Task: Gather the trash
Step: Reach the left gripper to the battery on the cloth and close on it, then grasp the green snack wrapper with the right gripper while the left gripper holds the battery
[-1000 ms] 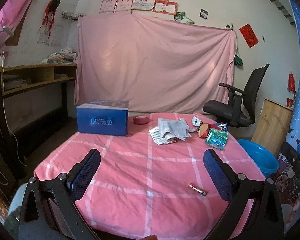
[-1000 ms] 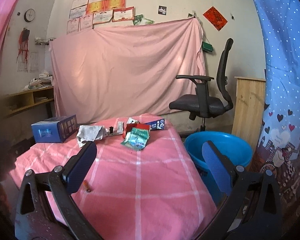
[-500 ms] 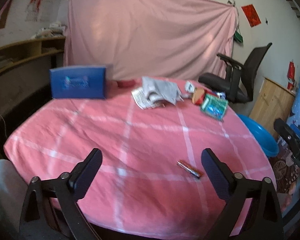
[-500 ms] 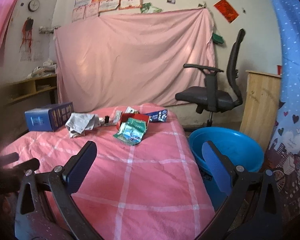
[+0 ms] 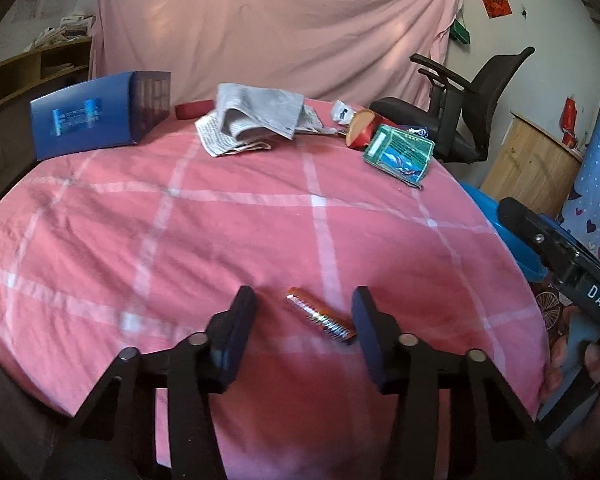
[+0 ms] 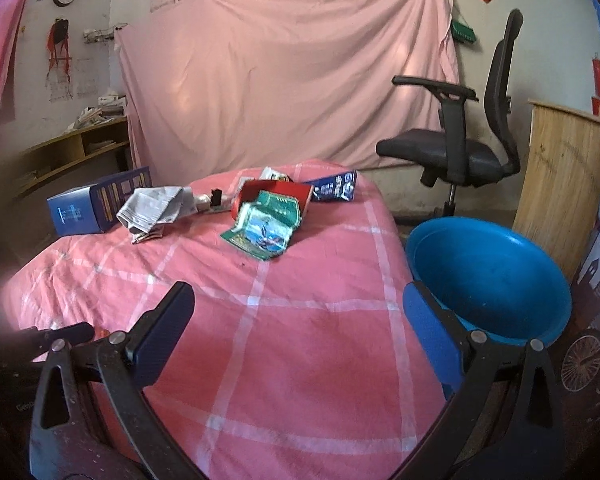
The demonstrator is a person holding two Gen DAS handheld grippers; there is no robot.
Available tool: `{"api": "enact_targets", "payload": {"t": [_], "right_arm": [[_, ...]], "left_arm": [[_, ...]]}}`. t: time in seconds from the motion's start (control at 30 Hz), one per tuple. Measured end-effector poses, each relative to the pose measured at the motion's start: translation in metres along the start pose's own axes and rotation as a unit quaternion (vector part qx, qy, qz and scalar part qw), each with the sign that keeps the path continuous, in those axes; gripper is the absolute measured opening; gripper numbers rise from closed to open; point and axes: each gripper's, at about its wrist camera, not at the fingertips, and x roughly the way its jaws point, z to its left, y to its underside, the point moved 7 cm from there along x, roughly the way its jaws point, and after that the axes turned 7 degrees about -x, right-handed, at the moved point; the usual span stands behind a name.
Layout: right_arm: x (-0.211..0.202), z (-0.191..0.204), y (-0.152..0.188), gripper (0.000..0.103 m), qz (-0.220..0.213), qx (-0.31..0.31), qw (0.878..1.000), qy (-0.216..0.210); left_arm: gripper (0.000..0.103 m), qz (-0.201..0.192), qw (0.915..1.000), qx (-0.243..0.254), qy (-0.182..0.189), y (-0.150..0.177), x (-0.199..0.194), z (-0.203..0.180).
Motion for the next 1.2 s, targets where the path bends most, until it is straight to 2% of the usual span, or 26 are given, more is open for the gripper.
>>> {"api": "enact_targets", "payload": {"t": [0.1,0.13,0.17,0.33,0.47,0.8,0.93,1.2], "right_arm": [[0.006,-0.004,0.002,0.103,0.009,0.007,1.000,-0.006],[0.007,-0.005,0.003,0.103,0.012,0.009,1.000,-0.007],[0.009,-0.006,0.003,0.103,0.015,0.012,1.000,-0.008],[0.021,-0.009,0.004,0.103,0.036,0.020,0.999,-0.015],[0.033,-0.011,0.002,0.103,0.054,0.024,0.998,-0.026],[0.082,-0.001,-0.021,0.103,0.100,0.031,0.992,-0.066],[0.111,0.005,-0.030,0.103,0.136,0.036,0.987,-0.084],[0.130,0.010,-0.035,0.094,0.141,0.029,0.986,-0.089]], "left_arm": [[0.032,-0.004,0.9997,0.018,-0.019,0.000,0.005,-0.005],[0.026,-0.007,0.9996,0.019,-0.022,0.000,0.006,-0.006],[0.020,-0.008,0.9996,0.016,-0.021,0.000,0.006,-0.005],[0.007,-0.011,0.9996,0.022,-0.012,-0.005,0.016,-0.011],[0.007,-0.008,0.9995,0.030,-0.008,-0.015,0.023,-0.008],[0.007,-0.022,0.9997,-0.004,-0.005,-0.053,0.042,0.022],[0.007,-0.026,0.9996,-0.012,0.001,-0.059,0.043,0.028],[0.007,-0.027,0.9996,-0.008,0.004,-0.059,0.043,0.028]]}}
